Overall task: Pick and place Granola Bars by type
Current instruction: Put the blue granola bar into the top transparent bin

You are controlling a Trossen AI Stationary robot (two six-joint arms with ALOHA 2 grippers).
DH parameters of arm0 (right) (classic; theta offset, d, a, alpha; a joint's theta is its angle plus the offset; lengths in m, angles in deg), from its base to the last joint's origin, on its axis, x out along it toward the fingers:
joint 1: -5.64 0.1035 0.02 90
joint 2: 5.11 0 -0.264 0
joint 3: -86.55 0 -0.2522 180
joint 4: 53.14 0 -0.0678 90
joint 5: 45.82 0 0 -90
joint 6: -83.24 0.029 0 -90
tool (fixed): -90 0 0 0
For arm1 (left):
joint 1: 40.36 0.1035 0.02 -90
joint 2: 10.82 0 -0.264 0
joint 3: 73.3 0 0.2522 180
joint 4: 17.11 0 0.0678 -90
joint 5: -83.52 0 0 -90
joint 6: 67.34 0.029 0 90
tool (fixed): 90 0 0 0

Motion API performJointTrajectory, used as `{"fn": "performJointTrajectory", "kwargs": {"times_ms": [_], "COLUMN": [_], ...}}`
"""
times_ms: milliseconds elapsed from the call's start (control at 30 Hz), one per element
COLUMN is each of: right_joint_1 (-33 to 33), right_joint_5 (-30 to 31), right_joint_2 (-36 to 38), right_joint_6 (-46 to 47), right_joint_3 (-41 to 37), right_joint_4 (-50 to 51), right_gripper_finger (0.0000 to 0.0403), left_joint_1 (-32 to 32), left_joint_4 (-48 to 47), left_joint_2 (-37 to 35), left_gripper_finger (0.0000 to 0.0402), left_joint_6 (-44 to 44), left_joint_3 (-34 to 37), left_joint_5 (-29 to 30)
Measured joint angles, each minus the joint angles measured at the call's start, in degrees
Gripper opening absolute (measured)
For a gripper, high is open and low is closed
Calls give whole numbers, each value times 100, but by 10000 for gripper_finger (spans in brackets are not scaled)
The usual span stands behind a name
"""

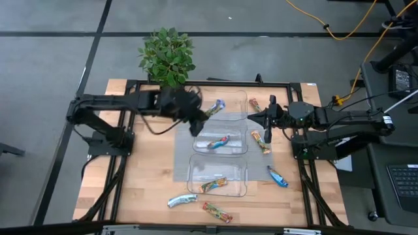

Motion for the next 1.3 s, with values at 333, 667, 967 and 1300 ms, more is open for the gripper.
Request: {"fn": "performJointTrajectory", "kwargs": {"times_ms": [333,667,967,1300], "right_joint_1": [-67,-67,-72,-72], "right_joint_5": [46,112,440,442], "right_joint_2": [24,81,81,81], "right_joint_6": [-489,-552,-519,-338], "right_joint_3": [0,0,0,0], "right_joint_4": [15,162,161,159], "right_gripper_finger": [8,8,8,8], "left_joint_1": [756,1357,1692,1713], "left_joint_4": [-1264,-1669,-2212,-2338], "left_joint_2": [1906,3099,3818,4554], "left_gripper_finger": [65,65,65,65], "left_joint_6": [942,1495,1953,2146], "left_joint_3": [-2403,-3592,-3592,-3592], "left_joint_5": [-501,-608,-658,-939]}}
